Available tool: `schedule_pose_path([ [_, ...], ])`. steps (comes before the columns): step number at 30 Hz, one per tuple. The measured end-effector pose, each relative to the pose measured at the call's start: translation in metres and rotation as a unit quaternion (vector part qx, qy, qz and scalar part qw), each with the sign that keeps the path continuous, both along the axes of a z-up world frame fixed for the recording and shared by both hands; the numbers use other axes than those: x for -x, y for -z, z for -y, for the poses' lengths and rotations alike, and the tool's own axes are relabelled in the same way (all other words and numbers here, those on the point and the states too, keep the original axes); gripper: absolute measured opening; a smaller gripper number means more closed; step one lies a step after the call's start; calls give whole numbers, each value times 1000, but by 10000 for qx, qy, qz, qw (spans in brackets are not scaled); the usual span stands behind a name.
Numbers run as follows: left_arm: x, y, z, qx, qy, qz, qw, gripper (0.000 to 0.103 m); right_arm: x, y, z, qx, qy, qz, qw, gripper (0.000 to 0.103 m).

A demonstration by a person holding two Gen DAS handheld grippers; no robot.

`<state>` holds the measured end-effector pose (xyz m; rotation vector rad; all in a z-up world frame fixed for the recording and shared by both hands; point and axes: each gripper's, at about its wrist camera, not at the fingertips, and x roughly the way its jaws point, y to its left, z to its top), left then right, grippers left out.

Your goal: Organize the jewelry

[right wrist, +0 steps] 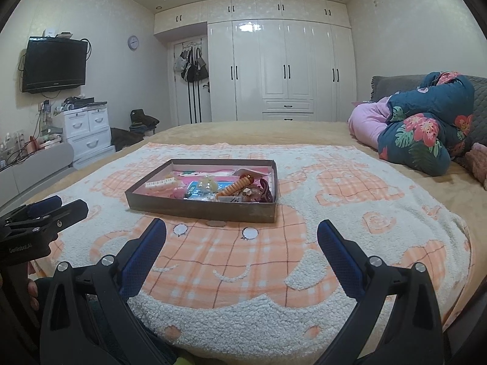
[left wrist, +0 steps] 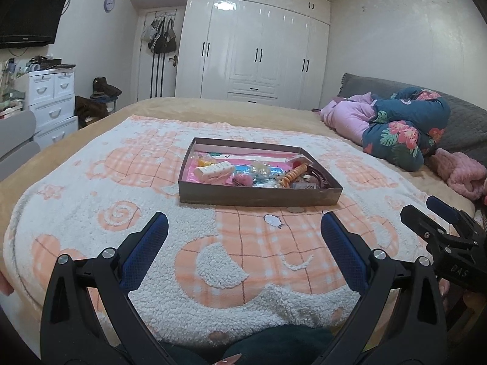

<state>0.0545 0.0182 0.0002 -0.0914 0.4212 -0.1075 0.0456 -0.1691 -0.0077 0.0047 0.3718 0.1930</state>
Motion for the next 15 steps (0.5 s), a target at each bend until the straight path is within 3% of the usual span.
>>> schedule_pose_path([
  [15,-1,-1,2,-36,-17,24,10000,92,-1,2,3,-6,45,-6,10000,97],
])
